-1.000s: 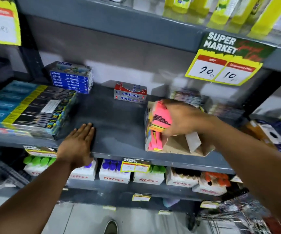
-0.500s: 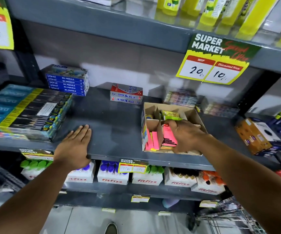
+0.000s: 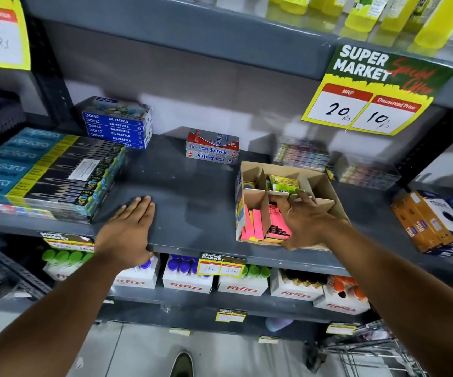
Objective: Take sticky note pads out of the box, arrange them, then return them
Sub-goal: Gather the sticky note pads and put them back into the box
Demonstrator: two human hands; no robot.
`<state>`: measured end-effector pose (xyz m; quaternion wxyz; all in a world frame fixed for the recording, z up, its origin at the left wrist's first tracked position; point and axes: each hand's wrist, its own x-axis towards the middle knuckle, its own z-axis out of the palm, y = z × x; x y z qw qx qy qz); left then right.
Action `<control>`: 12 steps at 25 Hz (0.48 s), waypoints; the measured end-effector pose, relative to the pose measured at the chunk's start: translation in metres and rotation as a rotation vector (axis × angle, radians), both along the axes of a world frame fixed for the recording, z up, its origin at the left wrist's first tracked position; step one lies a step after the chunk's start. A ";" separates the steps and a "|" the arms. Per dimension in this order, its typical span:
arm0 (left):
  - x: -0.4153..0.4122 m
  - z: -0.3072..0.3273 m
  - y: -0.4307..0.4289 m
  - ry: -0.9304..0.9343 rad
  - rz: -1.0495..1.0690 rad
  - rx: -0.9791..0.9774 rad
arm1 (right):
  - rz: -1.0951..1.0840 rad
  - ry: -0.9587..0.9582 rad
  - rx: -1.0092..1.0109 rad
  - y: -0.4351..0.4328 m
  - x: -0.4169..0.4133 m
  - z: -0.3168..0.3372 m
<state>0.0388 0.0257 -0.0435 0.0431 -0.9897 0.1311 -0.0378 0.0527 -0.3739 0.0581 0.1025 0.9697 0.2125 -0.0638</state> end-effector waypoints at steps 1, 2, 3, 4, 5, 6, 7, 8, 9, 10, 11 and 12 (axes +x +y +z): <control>0.000 0.001 0.000 0.001 0.001 0.000 | 0.001 0.008 -0.011 -0.001 0.001 0.000; -0.001 0.002 -0.001 0.004 0.003 -0.003 | 0.010 0.010 -0.033 -0.003 0.000 0.000; -0.001 0.003 -0.001 0.006 0.006 -0.009 | 0.020 0.010 -0.058 -0.004 0.000 -0.001; -0.002 0.004 -0.002 0.007 0.007 -0.017 | 0.027 0.006 -0.078 -0.004 -0.002 -0.002; -0.002 0.005 -0.002 0.006 0.006 -0.024 | 0.028 -0.006 -0.086 -0.004 -0.004 -0.001; -0.002 0.006 -0.003 0.006 0.003 -0.027 | 0.015 -0.032 -0.074 -0.004 -0.006 0.001; -0.002 0.006 -0.003 0.009 0.002 -0.028 | -0.013 -0.074 -0.023 -0.004 -0.010 0.004; -0.002 0.007 -0.003 0.013 0.003 -0.027 | -0.057 -0.130 0.087 -0.003 -0.016 0.007; -0.003 0.007 -0.004 0.016 0.006 -0.024 | -0.116 -0.194 0.258 -0.001 -0.024 0.009; -0.003 0.007 -0.004 0.015 0.009 -0.017 | -0.178 -0.257 0.473 0.003 -0.035 0.007; -0.003 0.007 -0.003 0.011 0.009 -0.011 | -0.224 -0.320 0.717 0.008 -0.049 0.000; -0.003 0.006 -0.003 0.006 0.007 -0.009 | -0.262 -0.374 0.962 0.014 -0.064 -0.011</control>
